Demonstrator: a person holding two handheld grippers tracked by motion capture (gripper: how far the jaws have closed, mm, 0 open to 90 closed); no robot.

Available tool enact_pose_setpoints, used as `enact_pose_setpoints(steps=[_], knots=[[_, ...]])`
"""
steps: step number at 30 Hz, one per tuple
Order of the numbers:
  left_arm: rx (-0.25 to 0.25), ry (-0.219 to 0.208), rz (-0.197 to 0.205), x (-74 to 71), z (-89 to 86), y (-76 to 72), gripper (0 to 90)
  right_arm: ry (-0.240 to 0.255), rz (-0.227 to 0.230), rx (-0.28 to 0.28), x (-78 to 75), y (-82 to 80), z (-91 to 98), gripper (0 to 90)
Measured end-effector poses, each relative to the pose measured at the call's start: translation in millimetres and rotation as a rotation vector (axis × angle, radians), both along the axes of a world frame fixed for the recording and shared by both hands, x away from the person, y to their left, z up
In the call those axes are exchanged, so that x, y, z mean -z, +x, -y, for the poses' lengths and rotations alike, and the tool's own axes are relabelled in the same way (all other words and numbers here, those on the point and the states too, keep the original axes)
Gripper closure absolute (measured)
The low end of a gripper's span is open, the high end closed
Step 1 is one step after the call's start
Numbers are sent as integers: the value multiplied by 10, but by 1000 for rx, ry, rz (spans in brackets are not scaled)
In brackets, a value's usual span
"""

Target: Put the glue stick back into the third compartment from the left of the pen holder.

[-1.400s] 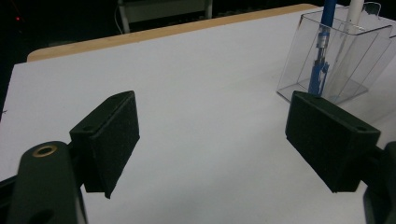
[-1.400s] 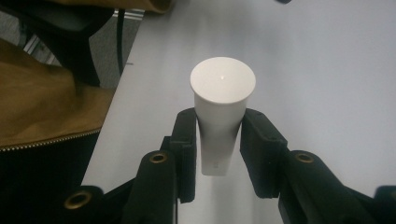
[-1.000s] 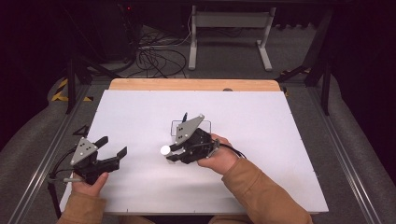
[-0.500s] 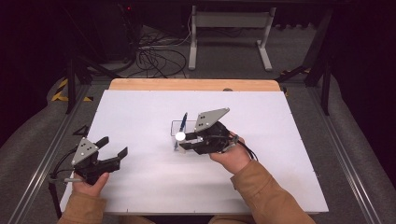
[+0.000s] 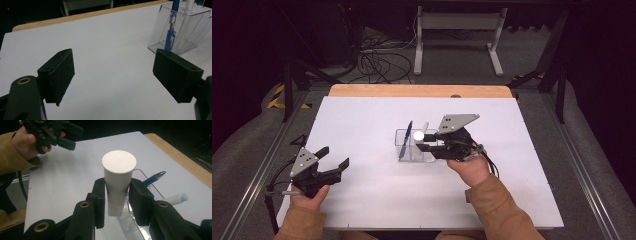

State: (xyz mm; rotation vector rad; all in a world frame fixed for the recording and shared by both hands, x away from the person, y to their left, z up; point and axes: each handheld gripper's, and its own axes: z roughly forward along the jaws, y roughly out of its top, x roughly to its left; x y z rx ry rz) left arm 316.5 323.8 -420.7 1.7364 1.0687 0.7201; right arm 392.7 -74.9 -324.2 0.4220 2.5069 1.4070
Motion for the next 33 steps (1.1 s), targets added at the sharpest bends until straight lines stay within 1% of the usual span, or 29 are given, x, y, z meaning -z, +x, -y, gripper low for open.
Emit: enact_pose_setpoints(steps=[5, 9, 14, 19, 25, 33], knots=[[0, -1, 0, -3, -5, -3, 184, 20, 2, 52, -8, 35, 76, 678], [0, -1, 1, -2, 0, -3, 184, 22, 5, 87, 8, 68, 121, 677], [1, -1, 1, -2, -2, -3, 184, 38, -21, 142, 48, 131, 185, 677], [0, -1, 1, -3, -3, -4, 184, 67, -48, 186, 85, 184, 248, 677], [0, -4, 0, -4, -2, -5, 184, 66, -47, 221, 142, 223, 273, 677], [0, -1, 0, -5, -2, -6, 184, 77, -64, 249, 210, 271, 296, 676]])
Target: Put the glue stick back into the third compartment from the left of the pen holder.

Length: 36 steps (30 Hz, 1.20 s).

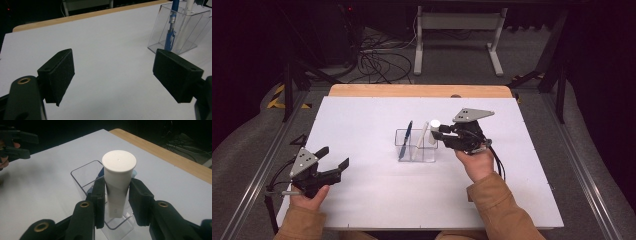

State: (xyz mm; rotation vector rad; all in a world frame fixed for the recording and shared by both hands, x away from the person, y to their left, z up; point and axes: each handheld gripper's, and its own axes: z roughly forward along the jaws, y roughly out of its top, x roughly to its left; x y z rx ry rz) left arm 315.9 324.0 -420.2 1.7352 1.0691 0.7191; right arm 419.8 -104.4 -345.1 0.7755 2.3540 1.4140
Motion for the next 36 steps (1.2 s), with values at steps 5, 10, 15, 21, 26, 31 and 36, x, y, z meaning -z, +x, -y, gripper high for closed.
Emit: enact_pose_setpoints(steps=[5, 10, 15, 21, 26, 31, 36], knots=[[2, 2, 0, -1, -1, 3, 184, 1, -5, 8, 64, 27, -16, 676], [1, 2, 3, 0, 1, 5, 184, 9, -22, 4, 108, 60, -21, 668], [4, -2, -1, 1, 6, 10, 184, 24, -7, -11, 111, 77, 12, 351], [5, -6, -2, -2, 12, 11, 184, 55, 36, 26, 55, 33, 117, 116], [8, -4, 0, -4, 14, 14, 183, 88, 52, 14, 20, -12, 208, 69], [8, -4, 2, -15, 12, 9, 182, 114, 92, -1, -38, -80, 319, 49], [14, -2, 8, -25, 31, -3, 180, 137, 141, -9, -87, -173, 467, 43]])
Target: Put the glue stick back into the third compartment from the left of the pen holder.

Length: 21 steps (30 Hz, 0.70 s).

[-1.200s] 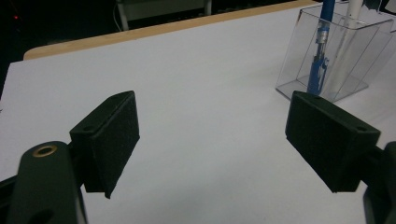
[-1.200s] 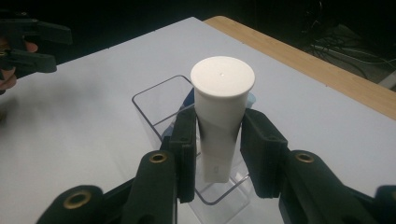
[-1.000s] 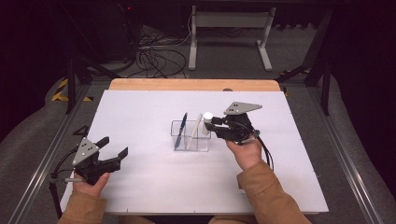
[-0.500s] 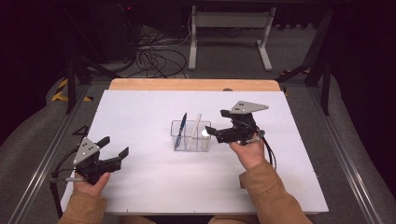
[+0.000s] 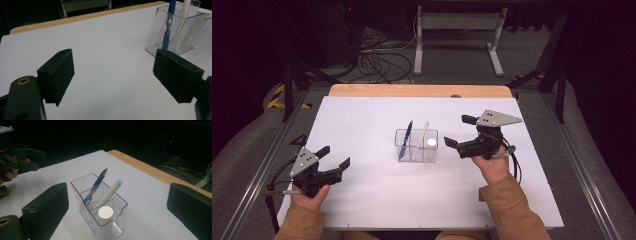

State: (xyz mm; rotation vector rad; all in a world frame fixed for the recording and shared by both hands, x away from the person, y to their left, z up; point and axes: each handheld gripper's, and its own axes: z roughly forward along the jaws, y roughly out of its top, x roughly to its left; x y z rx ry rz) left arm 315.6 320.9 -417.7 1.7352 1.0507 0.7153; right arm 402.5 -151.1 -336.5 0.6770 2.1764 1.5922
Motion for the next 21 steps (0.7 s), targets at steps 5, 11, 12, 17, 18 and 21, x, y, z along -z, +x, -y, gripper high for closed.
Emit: enact_pose_setpoints(steps=[5, 11, 12, 17, 18, 21], knots=[[7, 9, 10, -15, 18, -9, 177, 8, 19, 5, 16, -105, 163, 37], [18, 16, 5, -18, 53, -14, 174, 12, 22, 27, 89, -196, 354, 29], [20, 19, 6, -20, 57, -15, 174, 7, 23, 33, 100, -209, 382, 28], [25, 16, 6, -22, 72, -19, 171, 9, -1, 35, 160, -234, 512, 11], [25, 17, 6, -23, 72, -21, 171, 11, -4, 32, 177, -239, 534, 10], [27, 14, 5, -25, 72, -27, 170, 11, -14, 31, 242, -253, 582, 8]])
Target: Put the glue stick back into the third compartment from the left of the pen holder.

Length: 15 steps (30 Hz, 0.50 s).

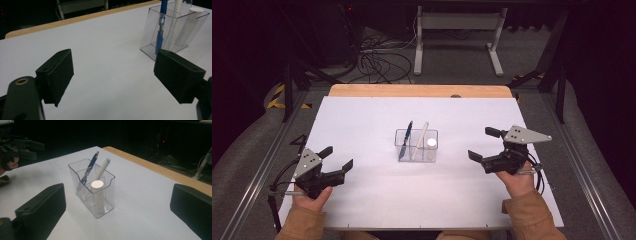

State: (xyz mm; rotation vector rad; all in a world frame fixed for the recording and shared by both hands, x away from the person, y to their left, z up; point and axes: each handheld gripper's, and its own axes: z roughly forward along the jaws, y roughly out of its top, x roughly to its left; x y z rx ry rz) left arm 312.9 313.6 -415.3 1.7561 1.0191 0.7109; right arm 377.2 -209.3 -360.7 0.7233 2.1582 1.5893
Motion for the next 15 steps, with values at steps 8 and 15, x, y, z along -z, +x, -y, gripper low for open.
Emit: enact_pose_setpoints(steps=[8, 15], knots=[[4, 0, 4, -5, 6, -4, 170, -1, -36, -6, 218, -14, 108, 0], [10, 1, 5, -12, 16, -14, 169, -15, -58, 8, 403, -51, 164, 0]])
